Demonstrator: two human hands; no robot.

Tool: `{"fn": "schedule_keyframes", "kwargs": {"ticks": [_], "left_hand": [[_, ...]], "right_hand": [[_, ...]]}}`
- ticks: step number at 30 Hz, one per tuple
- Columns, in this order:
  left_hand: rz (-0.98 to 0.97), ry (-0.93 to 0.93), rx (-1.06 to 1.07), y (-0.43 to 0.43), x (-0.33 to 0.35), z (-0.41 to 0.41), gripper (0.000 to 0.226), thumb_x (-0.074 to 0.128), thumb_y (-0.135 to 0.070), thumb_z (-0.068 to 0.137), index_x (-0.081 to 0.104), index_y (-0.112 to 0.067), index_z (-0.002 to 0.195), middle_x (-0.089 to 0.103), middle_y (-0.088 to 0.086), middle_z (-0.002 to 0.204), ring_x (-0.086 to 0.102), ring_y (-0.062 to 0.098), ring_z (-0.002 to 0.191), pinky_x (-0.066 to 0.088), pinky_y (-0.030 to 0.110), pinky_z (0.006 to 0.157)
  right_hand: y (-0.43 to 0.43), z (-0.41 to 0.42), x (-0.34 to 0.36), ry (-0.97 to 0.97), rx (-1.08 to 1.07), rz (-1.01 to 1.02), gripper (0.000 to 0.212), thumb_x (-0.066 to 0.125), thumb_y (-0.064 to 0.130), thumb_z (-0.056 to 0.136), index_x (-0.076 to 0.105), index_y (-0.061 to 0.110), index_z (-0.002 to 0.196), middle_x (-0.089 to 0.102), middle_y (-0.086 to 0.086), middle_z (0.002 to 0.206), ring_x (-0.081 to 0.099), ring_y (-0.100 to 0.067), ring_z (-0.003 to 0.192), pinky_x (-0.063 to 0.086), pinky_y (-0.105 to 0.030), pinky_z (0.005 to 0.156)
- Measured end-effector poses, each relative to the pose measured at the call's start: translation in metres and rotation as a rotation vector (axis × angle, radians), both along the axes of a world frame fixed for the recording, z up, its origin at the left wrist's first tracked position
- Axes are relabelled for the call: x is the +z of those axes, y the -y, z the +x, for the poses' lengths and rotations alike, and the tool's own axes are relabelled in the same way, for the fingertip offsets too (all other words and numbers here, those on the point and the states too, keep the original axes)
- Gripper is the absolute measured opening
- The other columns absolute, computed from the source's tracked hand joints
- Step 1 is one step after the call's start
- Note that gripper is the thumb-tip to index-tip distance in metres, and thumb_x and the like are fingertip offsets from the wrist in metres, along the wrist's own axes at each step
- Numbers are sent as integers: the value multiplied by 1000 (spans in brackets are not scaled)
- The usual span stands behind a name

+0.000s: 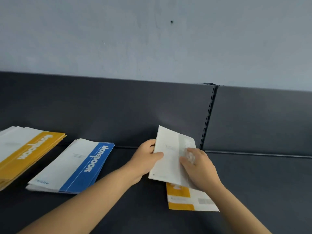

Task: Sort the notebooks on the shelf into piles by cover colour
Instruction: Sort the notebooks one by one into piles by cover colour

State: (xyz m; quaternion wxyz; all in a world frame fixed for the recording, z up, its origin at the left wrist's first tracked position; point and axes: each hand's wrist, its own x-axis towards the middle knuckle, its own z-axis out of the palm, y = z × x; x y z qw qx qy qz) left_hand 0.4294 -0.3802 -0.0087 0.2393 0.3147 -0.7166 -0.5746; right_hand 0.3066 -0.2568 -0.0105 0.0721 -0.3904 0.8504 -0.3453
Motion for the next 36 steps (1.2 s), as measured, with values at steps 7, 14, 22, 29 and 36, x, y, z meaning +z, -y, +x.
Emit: {"fn": "schedule_keyframes", "kwargs": {"ticks": [7, 14, 22, 29, 36], "left_hand": [[-259, 46, 130, 42, 40, 86, 42, 64, -13, 90, 50, -24, 129, 63, -8, 119, 61, 11, 107, 52, 33, 90], [-318, 42, 300, 136, 56, 251, 28, 64, -3, 87, 67, -24, 105, 71, -13, 91, 68, 1, 81, 52, 13, 61], [-529, 216, 352, 269, 69, 435, 25, 71, -11, 82, 62, -27, 98, 62, -20, 84, 59, -5, 74, 44, 12, 59], [-788, 618, 259, 334, 51, 492, 32, 65, -35, 86, 55, -12, 106, 56, 3, 108, 54, 20, 102, 45, 30, 77], [-888, 945, -105, 350, 13, 507, 70, 28, -51, 102, 10, -10, 155, -8, 8, 163, -6, 19, 150, 2, 37, 122]], "right_hand": [[53, 65, 29, 167, 83, -263, 49, 70, 16, 83, 56, 13, 130, 61, 0, 126, 58, -18, 114, 48, -33, 94], [147, 203, 45, 245, 239, -344, 14, 53, -6, 90, 62, 5, 93, 63, -25, 101, 55, -47, 101, 46, -63, 84], [288, 384, 52, 55, 308, -283, 21, 54, 1, 92, 70, 3, 105, 63, 2, 92, 62, -22, 96, 50, -31, 79], [371, 477, 40, -333, 353, 155, 20, 41, 13, 93, 54, 9, 79, 61, -14, 101, 56, -32, 99, 39, -31, 75], [388, 497, 16, -639, 352, 573, 35, 31, 28, 97, 56, 14, 117, 56, -7, 128, 34, -27, 134, -12, -60, 112]]}}
